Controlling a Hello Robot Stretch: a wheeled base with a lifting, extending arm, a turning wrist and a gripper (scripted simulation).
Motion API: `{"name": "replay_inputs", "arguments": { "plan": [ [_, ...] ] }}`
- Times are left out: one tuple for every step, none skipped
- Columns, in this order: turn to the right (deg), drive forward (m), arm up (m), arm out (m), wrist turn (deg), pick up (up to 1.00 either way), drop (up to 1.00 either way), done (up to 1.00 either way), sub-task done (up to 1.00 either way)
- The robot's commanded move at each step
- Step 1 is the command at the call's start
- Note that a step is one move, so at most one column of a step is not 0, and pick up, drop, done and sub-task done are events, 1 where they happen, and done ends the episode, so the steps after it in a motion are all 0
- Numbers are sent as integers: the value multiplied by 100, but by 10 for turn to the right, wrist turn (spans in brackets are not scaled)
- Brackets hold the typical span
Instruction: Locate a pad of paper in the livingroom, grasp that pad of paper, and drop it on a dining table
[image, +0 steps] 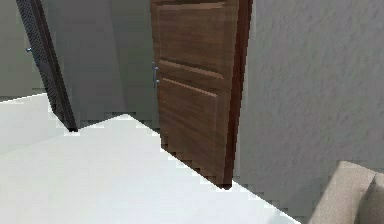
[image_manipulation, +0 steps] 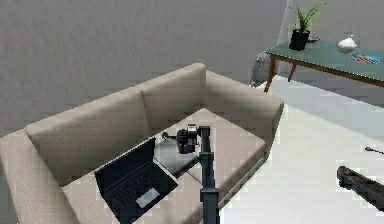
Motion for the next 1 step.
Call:
{"name": "replay_inputs", "arguments": {
  "plan": [
    [0,0,-30,0,0,0,0,0,0]
  ]
}}
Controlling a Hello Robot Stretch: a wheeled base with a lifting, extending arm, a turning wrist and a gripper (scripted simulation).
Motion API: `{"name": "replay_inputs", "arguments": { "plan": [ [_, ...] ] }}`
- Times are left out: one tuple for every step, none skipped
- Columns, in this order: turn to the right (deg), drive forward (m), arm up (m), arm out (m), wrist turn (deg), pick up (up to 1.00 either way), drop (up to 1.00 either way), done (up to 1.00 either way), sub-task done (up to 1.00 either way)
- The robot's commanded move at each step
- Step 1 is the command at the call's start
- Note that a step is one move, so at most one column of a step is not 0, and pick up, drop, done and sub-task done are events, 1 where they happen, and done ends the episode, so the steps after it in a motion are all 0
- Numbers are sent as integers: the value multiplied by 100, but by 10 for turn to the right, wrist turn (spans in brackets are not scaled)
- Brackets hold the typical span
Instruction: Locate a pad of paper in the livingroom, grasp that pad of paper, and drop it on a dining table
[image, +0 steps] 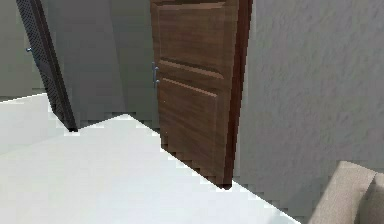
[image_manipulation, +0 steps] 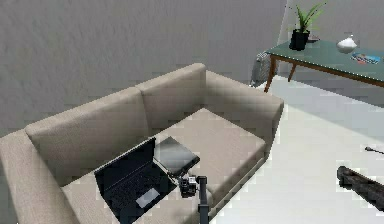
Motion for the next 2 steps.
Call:
{"name": "replay_inputs", "arguments": {
  "plan": [
    [0,0,0,0,0,100,0,0,0],
    [0,0,10,0,0,0,0,0,0]
  ]
}}
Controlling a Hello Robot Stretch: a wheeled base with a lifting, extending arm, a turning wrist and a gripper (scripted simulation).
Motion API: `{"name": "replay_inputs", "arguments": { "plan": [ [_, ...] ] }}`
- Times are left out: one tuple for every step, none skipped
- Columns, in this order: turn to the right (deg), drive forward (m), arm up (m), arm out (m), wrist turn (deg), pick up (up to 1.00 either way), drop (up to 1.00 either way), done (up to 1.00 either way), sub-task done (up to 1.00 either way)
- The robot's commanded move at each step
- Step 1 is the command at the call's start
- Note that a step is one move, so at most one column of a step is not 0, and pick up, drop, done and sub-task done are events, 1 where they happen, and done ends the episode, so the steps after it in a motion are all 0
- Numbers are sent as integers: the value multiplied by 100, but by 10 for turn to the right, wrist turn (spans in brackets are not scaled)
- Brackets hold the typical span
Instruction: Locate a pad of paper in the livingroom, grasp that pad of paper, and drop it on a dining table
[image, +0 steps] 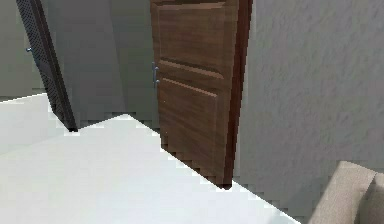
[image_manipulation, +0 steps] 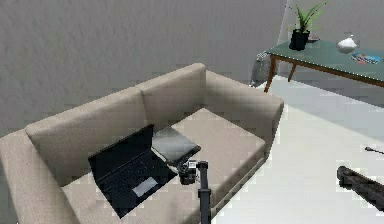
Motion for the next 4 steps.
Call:
{"name": "replay_inputs", "arguments": {
  "plan": [
    [0,0,50,0,0,0,0,0,0],
    [0,0,6,0,0,0,0,0,0],
    [0,0,0,0,-450,0,0,0,0],
    [0,0,0,0,-450,0,0,0,0]
  ]
}}
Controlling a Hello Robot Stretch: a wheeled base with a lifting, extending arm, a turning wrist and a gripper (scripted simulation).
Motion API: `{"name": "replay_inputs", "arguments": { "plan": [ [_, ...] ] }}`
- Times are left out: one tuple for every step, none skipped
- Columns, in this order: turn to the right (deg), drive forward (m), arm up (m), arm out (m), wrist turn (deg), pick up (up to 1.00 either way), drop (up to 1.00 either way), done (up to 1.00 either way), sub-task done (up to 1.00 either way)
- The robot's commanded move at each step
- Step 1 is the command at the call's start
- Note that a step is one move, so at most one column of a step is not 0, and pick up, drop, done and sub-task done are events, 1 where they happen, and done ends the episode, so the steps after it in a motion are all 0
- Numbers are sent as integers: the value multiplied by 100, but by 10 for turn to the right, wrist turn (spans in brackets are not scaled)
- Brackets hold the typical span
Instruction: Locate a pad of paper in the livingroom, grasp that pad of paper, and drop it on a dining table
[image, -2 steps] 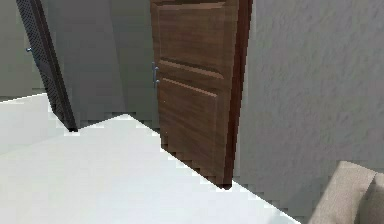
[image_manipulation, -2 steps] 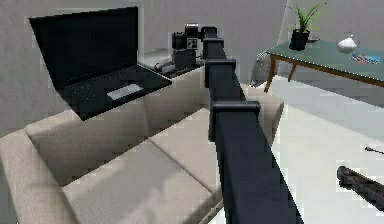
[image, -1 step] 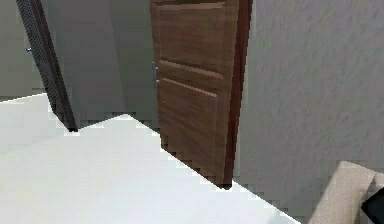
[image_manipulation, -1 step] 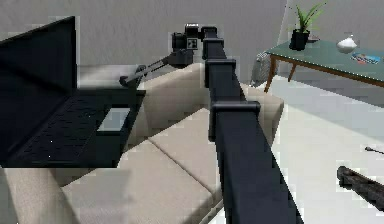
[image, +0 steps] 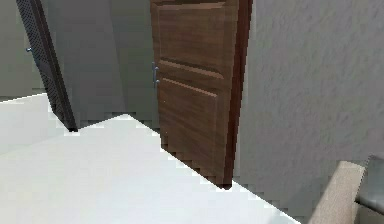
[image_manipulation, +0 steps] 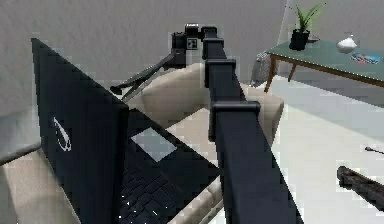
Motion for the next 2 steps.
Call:
{"name": "replay_inputs", "arguments": {
  "plan": [
    [0,0,0,0,-240,0,0,0,0],
    [0,0,0,-48,0,0,0,0,0]
  ]
}}
